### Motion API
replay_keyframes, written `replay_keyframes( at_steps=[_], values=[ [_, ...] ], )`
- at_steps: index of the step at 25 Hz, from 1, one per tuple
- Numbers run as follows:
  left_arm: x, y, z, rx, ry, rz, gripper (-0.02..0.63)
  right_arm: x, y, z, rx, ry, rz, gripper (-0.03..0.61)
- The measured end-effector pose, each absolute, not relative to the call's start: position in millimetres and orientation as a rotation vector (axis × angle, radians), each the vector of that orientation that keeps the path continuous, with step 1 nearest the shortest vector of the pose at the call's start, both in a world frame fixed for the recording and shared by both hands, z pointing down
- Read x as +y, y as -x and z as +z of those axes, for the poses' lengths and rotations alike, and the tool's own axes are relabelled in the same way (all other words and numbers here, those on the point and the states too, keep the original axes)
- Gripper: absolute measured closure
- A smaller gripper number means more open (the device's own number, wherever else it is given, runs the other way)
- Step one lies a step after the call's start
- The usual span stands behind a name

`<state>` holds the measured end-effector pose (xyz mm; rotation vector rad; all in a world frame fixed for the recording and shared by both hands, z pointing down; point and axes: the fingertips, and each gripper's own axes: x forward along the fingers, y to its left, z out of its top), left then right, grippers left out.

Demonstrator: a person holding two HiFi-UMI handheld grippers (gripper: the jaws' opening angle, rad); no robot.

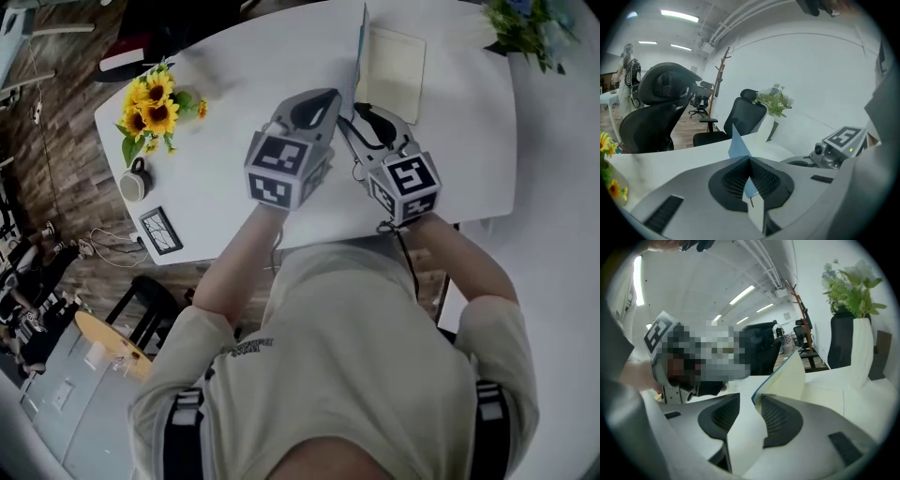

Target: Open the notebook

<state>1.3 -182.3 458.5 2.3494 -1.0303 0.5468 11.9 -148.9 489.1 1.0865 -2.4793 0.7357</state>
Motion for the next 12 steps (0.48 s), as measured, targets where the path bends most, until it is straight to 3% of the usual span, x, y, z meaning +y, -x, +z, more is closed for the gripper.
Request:
replay_keyframes(
  at_steps=[12],
  values=[
    [-183.3,40.9,528.2,-0.960,-2.212,0.699,0.606,-151.3,48.9,568.9,-2.327,-0.874,0.738,0.431]
  ],
)
